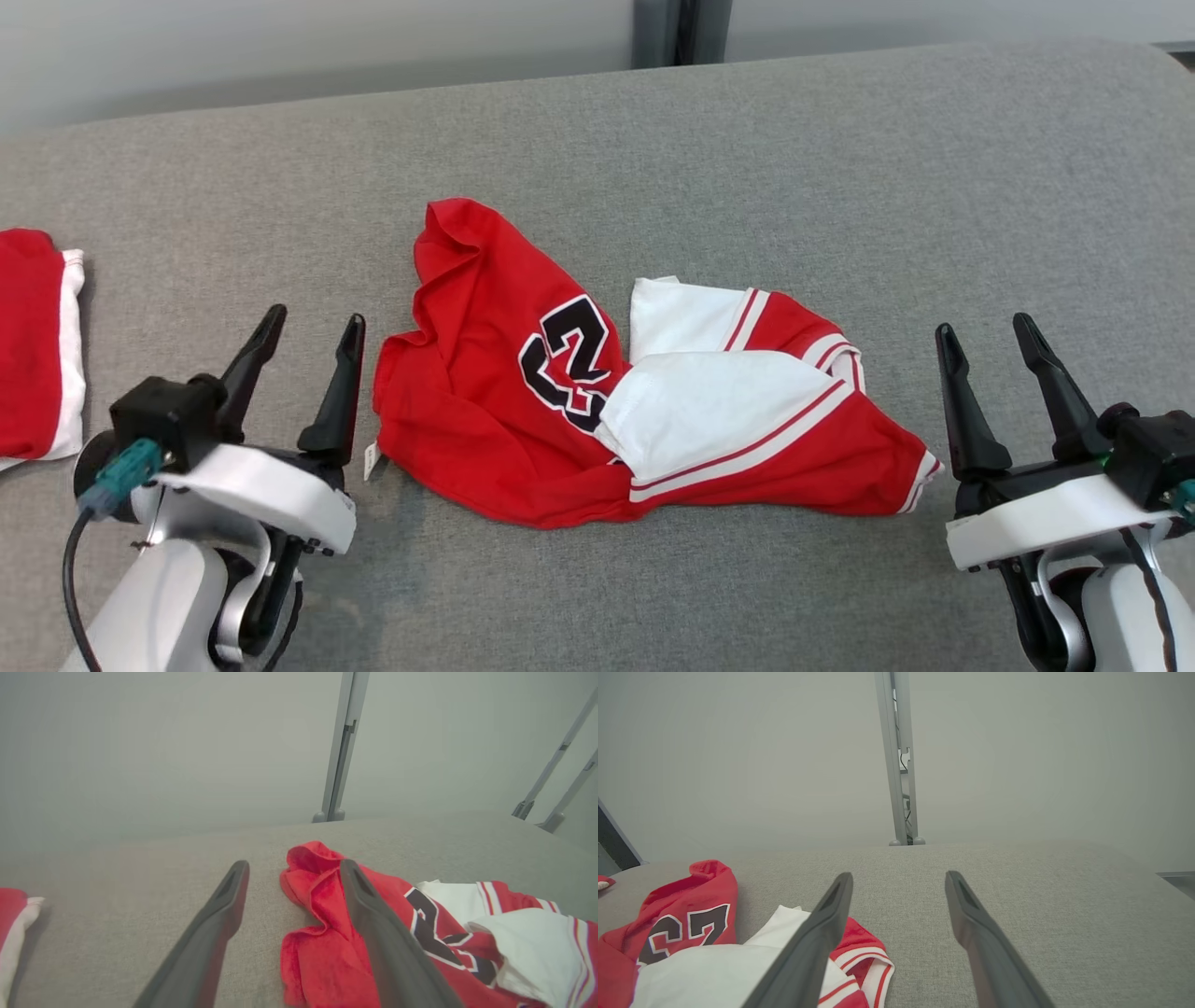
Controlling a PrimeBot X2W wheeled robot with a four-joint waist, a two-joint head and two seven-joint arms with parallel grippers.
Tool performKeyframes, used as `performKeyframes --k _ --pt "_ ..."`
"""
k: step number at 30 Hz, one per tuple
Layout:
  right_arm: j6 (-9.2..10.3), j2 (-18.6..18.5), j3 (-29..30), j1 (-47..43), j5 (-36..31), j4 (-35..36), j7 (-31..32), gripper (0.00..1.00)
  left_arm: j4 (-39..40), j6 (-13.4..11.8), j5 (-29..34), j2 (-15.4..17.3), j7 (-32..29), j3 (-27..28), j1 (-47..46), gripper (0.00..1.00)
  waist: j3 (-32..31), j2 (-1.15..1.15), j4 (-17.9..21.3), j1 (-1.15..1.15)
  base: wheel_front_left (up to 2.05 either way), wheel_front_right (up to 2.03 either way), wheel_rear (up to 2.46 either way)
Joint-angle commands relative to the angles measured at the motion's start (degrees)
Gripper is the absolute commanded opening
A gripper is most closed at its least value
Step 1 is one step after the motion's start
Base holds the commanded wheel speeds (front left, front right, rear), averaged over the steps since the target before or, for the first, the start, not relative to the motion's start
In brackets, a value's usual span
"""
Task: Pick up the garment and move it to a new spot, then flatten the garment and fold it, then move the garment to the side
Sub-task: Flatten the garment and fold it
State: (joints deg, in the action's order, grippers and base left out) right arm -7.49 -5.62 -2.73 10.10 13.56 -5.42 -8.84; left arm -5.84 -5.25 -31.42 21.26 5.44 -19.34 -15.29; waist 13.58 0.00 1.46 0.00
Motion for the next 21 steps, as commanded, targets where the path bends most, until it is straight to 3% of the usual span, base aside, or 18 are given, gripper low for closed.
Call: performKeyframes --k 1,7,16,17,18,19,21 --pt "0.00 -0.11 -0.23 0.57 0.21 0.09 -0.18 1.00 -2.85 1.53 -1.09 0.13 -0.82 -0.21 -2.00 1.00 1.00 0.00 1.07 0.00 0.00 0.00 0.00" --pt "0.00 0.46 -0.88 1.23 1.00 -0.72 -1.04 1.00 -18.41 7.09 -5.31 -1.12 -4.40 -0.98 -7.89 1.00 3.22 0.00 3.66 0.00 0.00 0.00 0.00" --pt "0.01 0.81 -0.65 1.65 1.53 -2.03 -2.02 1.00 -30.17 10.65 -7.89 -2.54 -7.51 -2.62 -11.64 1.00 4.75 0.00 4.73 0.00 0.00 0.00 0.00" --pt "0.00 0.85 -0.60 1.74 1.62 -2.12 -2.14 1.00 -30.83 11.15 -8.27 -2.89 -8.30 -3.27 -11.63 0.74 4.81 0.00 4.72 0.00 0.00 0.00 0.00" --pt "0.00 0.89 -0.57 1.82 1.67 -2.21 -2.26 1.00 -31.26 11.59 -8.58 -3.00 -8.61 -3.84 -11.81 0.06 4.85 0.00 4.69 0.00 0.00 0.00 0.00" --pt "0.00 0.89 -0.53 1.90 1.67 -2.34 -2.33 1.00 -31.48 11.92 -8.94 -3.13 -8.66 -4.16 -11.99 0.00 4.85 0.00 4.64 0.00 0.00 0.00 0.00" --pt "0.00 0.94 -0.43 2.00 1.66 -2.54 -2.49 1.00 -31.13 12.30 -9.19 -3.00 -8.52 -5.03 -12.34 0.00 4.76 0.00 4.45 0.00 0.00 0.00 0.00"
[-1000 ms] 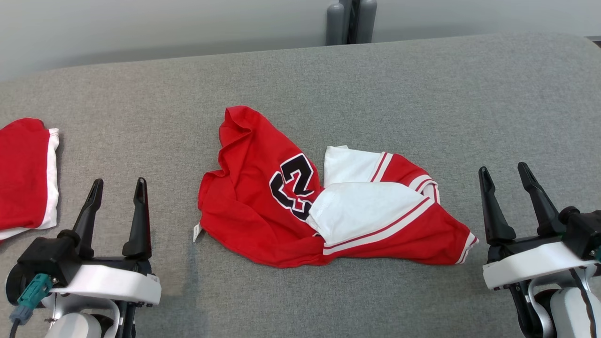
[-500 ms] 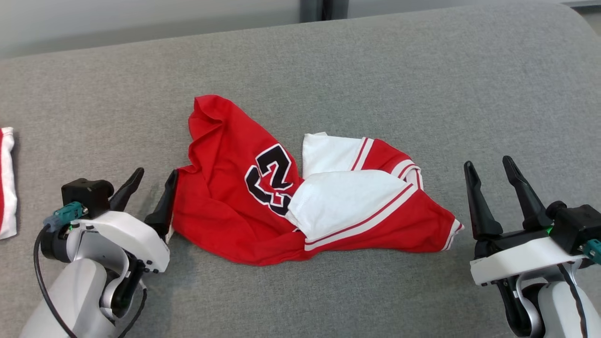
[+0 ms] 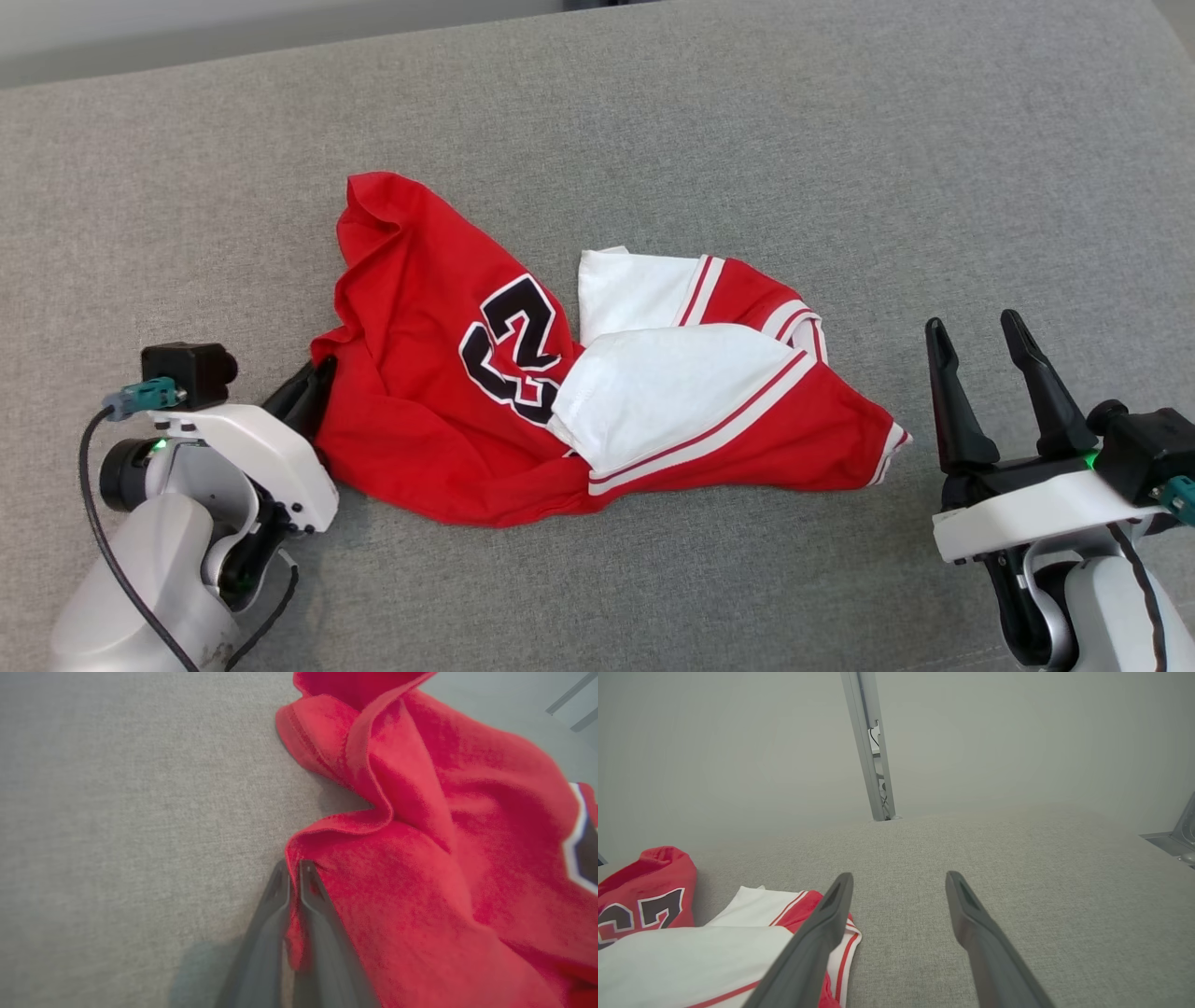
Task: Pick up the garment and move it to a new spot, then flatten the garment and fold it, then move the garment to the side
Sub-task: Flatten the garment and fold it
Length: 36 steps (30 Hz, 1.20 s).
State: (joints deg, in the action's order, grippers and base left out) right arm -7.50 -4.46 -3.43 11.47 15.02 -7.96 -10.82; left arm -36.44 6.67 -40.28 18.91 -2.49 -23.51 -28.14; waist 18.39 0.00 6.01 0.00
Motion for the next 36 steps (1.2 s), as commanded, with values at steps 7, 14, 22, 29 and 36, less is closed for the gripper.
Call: performKeyframes --k 7,14,22,29,36 --pt "0.01 -0.31 1.23 0.02 0.39 -0.34 -0.83 1.00 6.78 0.33 1.56 3.17 2.14 -2.14 -0.06 0.00 -1.23 0.00 -1.40 0.00 0.00 0.00 0.00" --pt "0.02 -0.40 2.77 -1.15 0.30 0.18 -0.60 1.00 24.27 -5.01 5.17 10.23 -1.69 -0.80 -0.05 0.00 -2.72 0.00 -3.40 0.00 0.00 0.00 0.00" --pt "0.01 -0.07 3.48 -1.77 0.59 0.68 -0.54 1.00 46.94 -14.29 4.00 16.14 -13.07 1.71 8.35 0.00 -3.21 0.00 -4.84 0.00 0.00 0.00 0.00" --pt "0.01 0.09 3.76 -1.17 0.68 0.93 -0.72 1.00 49.18 -20.12 -1.57 12.92 -10.74 5.49 19.28 0.00 -2.08 0.00 -5.25 0.00 0.00 0.00 0.00" --pt "0.01 -0.38 3.54 -0.07 0.40 1.10 0.02 1.00 36.79 -15.56 -5.91 8.22 -2.05 8.05 19.58 0.00 -0.84 0.00 -4.97 0.00 0.00 0.00 0.00"
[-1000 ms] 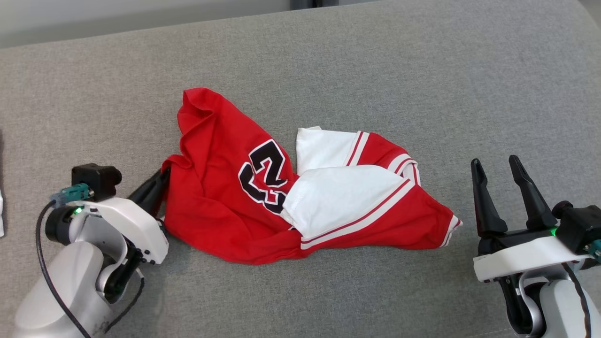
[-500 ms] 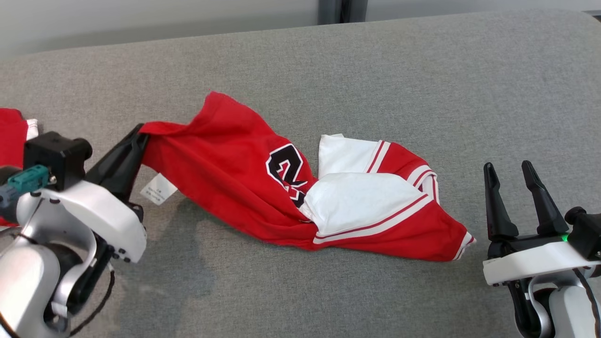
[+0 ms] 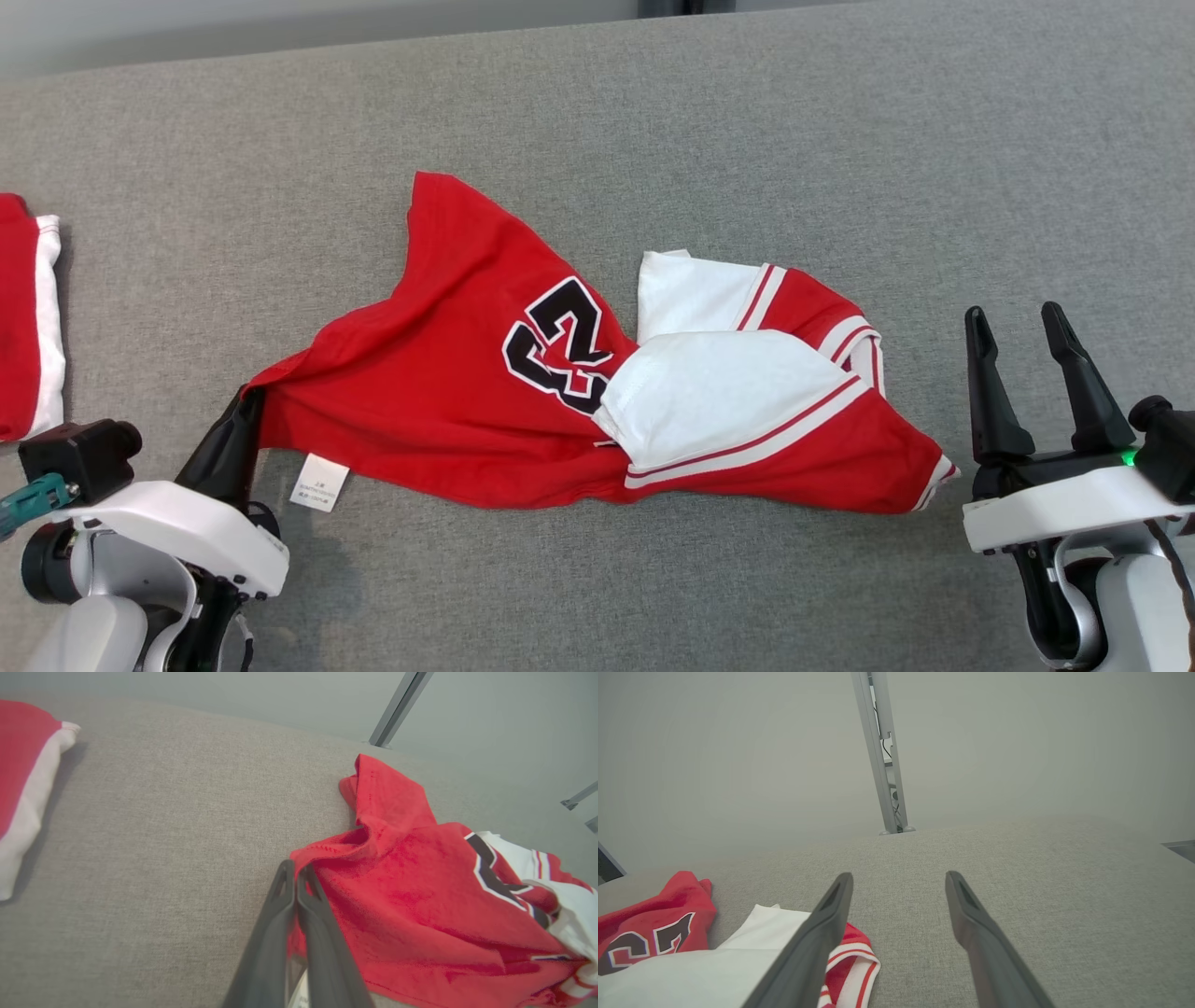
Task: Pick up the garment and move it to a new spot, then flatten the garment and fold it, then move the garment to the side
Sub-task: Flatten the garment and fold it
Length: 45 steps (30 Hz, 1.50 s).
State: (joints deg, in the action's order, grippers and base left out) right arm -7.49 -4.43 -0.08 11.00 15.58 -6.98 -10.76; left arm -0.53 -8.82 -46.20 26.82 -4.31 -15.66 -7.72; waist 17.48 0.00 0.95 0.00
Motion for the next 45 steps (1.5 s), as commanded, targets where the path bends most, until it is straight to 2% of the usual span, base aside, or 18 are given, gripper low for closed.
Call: performKeyframes --k 1,6,7,8,12,18,25,31,45 --pt "0.00 -0.53 0.11 0.53 -0.17 0.17 0.07 1.00 -1.32 1.05 -0.30 -0.43 1.21 0.28 -1.66 0.00 0.18 0.00 0.23 0.00 0.00 0.00 0.00" --pt "0.00 -0.94 0.03 1.01 -0.27 0.35 0.48 1.00 -11.08 4.85 -0.94 -3.51 6.19 -0.11 -4.98 0.00 0.32 0.00 0.79 0.00 0.00 0.00 0.00" --pt "0.00 -1.03 0.10 1.02 -0.34 0.36 0.54 1.00 -12.59 5.27 -0.67 -3.87 6.96 -0.33 -5.68 0.53 0.29 0.00 0.93 0.00 0.00 0.00 0.00" --pt "0.00 -1.12 0.14 1.05 -0.41 0.39 0.57 1.00 -13.74 5.49 -0.17 -4.32 8.37 -0.19 -6.57 1.00 0.24 0.00 1.04 0.00 0.00 0.00 0.00" --pt "0.00 -1.42 0.47 1.24 -0.74 0.72 0.57 1.00 -17.08 6.25 1.15 -5.59 13.71 0.33 -8.10 1.00 -0.21 0.00 1.37 0.00 0.00 0.00 0.00" --pt "0.00 -2.03 0.76 1.72 -1.68 1.47 0.73 1.00 -15.58 4.44 6.50 -6.22 18.91 2.12 -9.43 1.00 -1.32 0.00 1.06 0.00 0.00 0.00 0.00" --pt "0.00 -2.70 0.67 1.62 -2.81 1.89 1.43 1.00 -6.24 2.35 15.18 -7.16 19.37 4.74 -6.27 1.00 -3.60 0.00 0.27 0.00 0.00 0.00 0.00" --pt "0.00 -2.43 0.08 0.03 -2.97 1.52 2.07 1.00 -1.53 0.39 19.81 -7.65 19.37 4.15 -1.57 1.00 -5.42 0.00 -0.41 0.00 0.00 0.00 0.00" --pt "0.01 -2.92 0.91 -1.27 -2.29 1.40 2.93 1.00 -1.50 0.08 19.83 -7.82 18.86 3.00 -1.14 1.00 -6.40 0.00 -2.21 0.00 0.00 0.00 0.00"
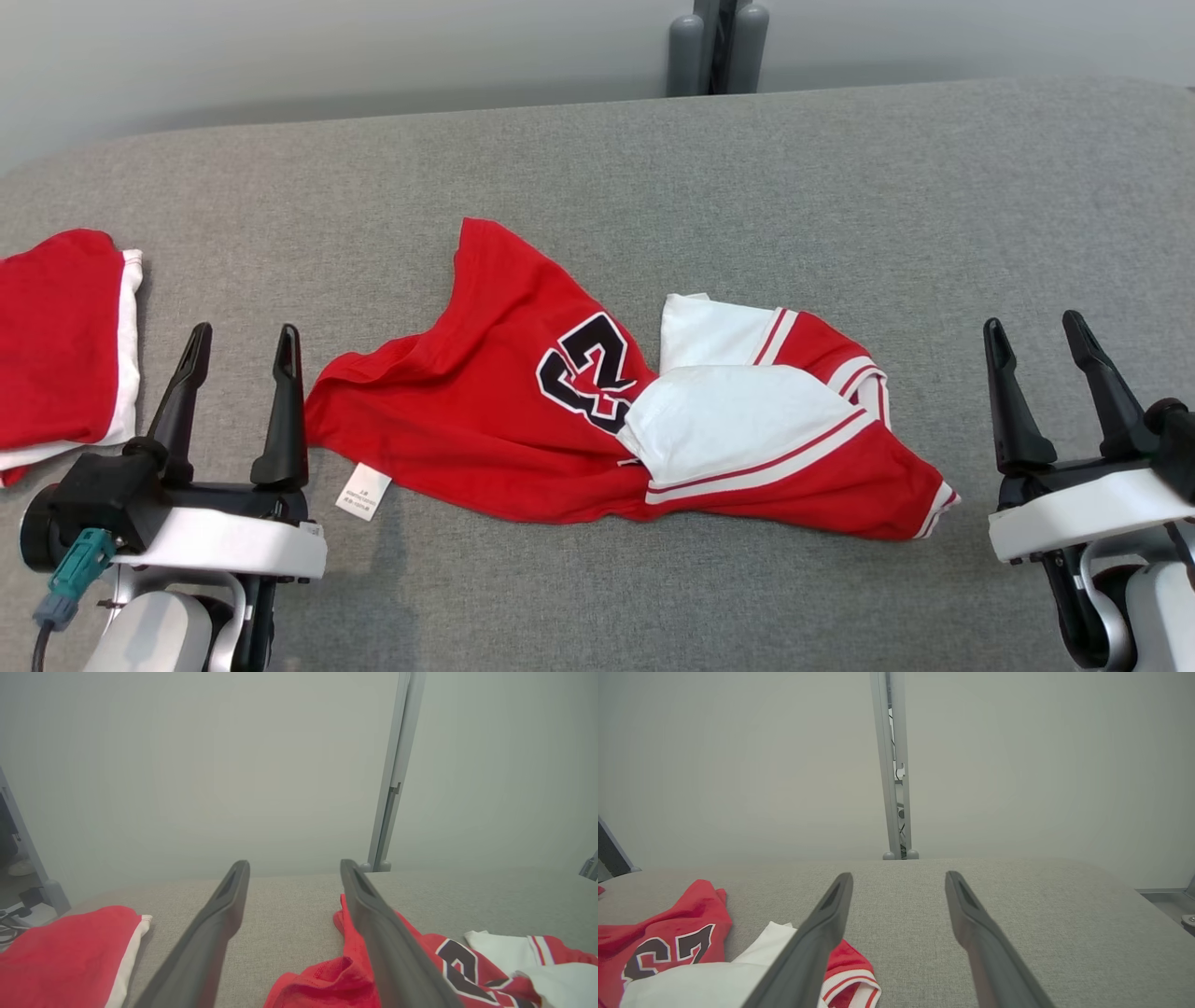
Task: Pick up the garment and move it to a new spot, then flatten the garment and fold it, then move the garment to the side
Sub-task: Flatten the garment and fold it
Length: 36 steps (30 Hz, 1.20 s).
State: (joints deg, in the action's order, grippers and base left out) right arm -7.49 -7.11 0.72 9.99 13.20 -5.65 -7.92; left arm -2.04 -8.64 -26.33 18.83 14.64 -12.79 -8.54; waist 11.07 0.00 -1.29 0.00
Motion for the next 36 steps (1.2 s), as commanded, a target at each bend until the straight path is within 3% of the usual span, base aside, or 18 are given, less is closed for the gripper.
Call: performKeyframes --k 1,7,16,25,26,29,36 --pt "0.01 -0.51 0.14 -0.07 0.15 -0.01 0.16 1.00 0.09 -0.07 -0.04 0.19 -0.12 0.06 -0.47 1.00 0.08 0.00 -0.20 0.00 0.00 0.00 0.00" --pt "0.00 -3.83 -2.12 2.58 1.12 -1.66 2.54 1.00 0.57 0.16 -0.17 -0.30 -0.14 -0.57 -1.46 1.00 1.02 0.00 -2.45 0.00 0.00 0.00 0.00" --pt "0.01 -11.70 -15.52 8.25 8.57 -9.23 10.72 1.00 -0.42 0.81 -0.28 -1.83 0.11 -1.47 -2.82 1.00 3.25 0.00 -6.83 0.00 0.00 0.00 0.00" --pt "0.01 -16.86 -25.39 9.74 17.25 -11.02 16.01 1.00 -1.89 1.39 -0.58 -3.15 0.38 -1.01 -3.34 1.00 4.25 0.00 -7.91 0.00 0.00 0.00 0.00" --pt "0.00 -17.27 -26.28 9.78 18.28 -10.63 16.55 0.60 -2.03 1.49 -0.59 -3.28 0.39 -0.95 -3.45 1.00 4.28 0.00 -7.90 0.00 0.00 0.00 0.00" --pt "0.01 -19.07 -27.57 10.61 20.19 -9.15 16.04 0.00 -2.31 1.82 -0.54 -3.67 0.45 -0.75 -3.94 1.00 4.38 0.00 -7.86 0.00 0.00 0.00 0.00" --pt "0.01 -21.62 -25.35 15.66 20.71 -6.80 12.60 0.00 -2.54 2.46 0.26 -4.43 0.45 -0.36 -4.84 1.00 4.86 0.00 -7.64 0.00 0.00 0.00 0.00"
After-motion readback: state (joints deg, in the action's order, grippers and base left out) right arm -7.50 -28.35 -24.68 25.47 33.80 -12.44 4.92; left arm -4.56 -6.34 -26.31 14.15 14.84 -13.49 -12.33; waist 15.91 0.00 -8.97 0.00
